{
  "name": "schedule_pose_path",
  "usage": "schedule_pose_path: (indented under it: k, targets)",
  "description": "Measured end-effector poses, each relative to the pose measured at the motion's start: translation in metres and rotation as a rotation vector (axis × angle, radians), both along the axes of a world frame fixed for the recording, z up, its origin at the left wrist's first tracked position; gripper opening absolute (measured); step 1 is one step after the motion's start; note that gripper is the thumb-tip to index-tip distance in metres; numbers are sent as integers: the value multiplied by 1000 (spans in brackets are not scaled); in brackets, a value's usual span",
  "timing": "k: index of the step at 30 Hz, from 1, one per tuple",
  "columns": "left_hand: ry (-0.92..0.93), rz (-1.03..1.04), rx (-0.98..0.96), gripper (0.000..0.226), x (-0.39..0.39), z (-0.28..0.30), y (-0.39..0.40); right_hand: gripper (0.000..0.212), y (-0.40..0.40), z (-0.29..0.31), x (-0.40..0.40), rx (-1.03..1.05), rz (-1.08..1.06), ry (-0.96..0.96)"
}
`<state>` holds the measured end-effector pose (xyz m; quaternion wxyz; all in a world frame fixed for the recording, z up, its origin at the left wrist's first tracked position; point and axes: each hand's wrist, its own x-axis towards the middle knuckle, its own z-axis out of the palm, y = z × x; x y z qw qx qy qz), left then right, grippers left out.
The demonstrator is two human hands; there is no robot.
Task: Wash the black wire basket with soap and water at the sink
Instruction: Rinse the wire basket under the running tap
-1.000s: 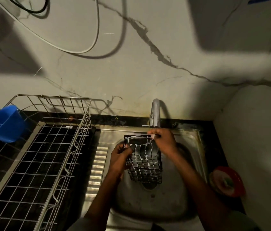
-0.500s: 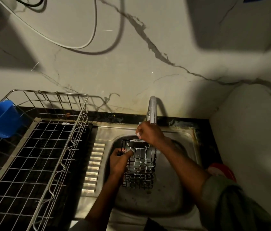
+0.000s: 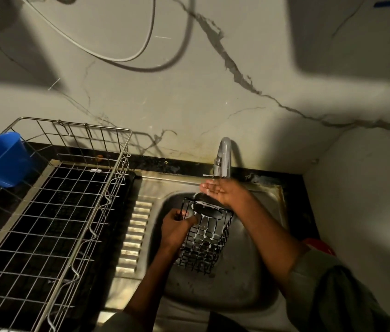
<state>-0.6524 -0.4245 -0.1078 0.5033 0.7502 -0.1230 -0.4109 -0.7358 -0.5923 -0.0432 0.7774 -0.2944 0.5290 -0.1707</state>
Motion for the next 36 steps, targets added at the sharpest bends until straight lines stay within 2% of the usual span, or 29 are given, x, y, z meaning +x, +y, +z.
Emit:
schedule_pose_path:
  k: [2,6,8,9,11,13,15,17,18,19,22,24,27,29,32,36]
  targets:
    - [-8,-15,2,25,2,0,-2,36,1,6,-2,67,-149,-100]
    - [-16,-57,13,23,2,0,-8,65,-2,6,5,218,-355,-184]
    - [-13,-76,26,22,1,-3,-9,66,-8,-2,9,201,-378,-167]
    - [-8,-88,34,22,1,-3,-9,58,-11,-6,8,180,-358,-155]
    - [8,-104,49,21,0,-2,-9,32,-10,-9,6,74,-236,-89]
    - [17,-112,48,23,1,-2,-9,13,-2,-7,-1,-132,-65,54]
    - [22,-133,21,26,1,1,-11,15,5,-4,-12,-436,122,310]
    - [26,-165,-4,30,2,4,-15,13,10,-5,-26,-719,530,504]
    - [28,-179,-19,32,3,4,-19,18,12,-7,-33,-758,690,549]
    - [34,-194,-40,35,3,6,-22,22,14,-11,-42,-736,763,568]
    - [49,-256,-111,50,-3,16,-38,27,19,-17,-63,-614,599,513]
    - [45,-296,-143,59,-11,21,-44,32,18,-22,-71,-675,491,584]
    - [-61,-412,-163,65,-32,19,-52,25,12,-29,-88,-745,412,616]
    - [-83,-465,-187,67,-43,15,-54,18,12,-31,-100,-717,306,506]
    - [-12,-467,-233,61,-47,6,-52,14,17,-22,-113,-691,182,441]
    - [41,-250,-242,41,-40,-13,-39,28,20,-15,-124,-676,311,467]
